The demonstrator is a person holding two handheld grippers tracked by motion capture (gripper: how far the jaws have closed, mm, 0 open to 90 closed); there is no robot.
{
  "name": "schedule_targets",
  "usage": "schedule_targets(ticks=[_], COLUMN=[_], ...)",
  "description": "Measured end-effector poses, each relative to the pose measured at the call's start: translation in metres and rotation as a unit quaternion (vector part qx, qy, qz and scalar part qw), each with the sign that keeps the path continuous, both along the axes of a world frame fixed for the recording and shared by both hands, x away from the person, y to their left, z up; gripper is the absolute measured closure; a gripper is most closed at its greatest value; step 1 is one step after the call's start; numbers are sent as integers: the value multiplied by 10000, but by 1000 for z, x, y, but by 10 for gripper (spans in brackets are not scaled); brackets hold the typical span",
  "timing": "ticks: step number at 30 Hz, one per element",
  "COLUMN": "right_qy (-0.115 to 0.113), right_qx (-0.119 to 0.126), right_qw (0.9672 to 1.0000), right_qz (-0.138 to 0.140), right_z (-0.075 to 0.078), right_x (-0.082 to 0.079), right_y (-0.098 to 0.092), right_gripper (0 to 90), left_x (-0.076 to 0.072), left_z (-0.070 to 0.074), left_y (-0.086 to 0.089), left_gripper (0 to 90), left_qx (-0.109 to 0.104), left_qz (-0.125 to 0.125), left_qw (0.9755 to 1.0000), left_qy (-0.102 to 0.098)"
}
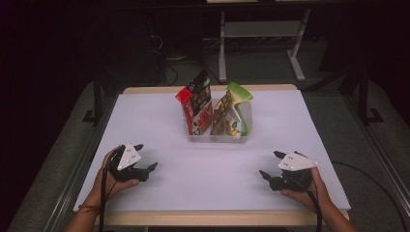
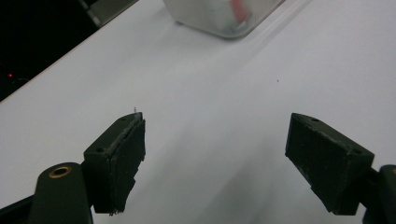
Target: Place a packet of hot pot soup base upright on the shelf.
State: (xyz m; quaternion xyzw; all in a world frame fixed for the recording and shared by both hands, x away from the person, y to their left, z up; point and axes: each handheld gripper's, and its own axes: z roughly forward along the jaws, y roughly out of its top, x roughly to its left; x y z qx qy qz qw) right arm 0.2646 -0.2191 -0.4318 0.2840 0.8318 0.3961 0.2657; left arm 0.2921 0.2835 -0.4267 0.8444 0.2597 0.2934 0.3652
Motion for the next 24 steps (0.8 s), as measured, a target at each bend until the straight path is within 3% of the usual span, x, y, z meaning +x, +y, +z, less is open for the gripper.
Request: schedule_targets(ticks=[5, 17, 24], right_qy=[-40, -68, -94], right_qx=[19, 56, 114], right_qw=[10000, 9996, 9994], right_qz=[-64, -271, -317], right_z=[0, -1, 0], right_x=[1, 3, 1], right_y=[-3, -11, -15], right_gripper=[203, 203, 203], left_x=[-8, -27, -34], left_z=[-6, -18, -19], left_y=[12, 44, 60], left_gripper=[199, 198, 198], left_qx=[-95, -645, -1110], left_qz=[88, 392, 677], left_qw=[9999, 9969, 9914], left_qy=[35, 206, 161])
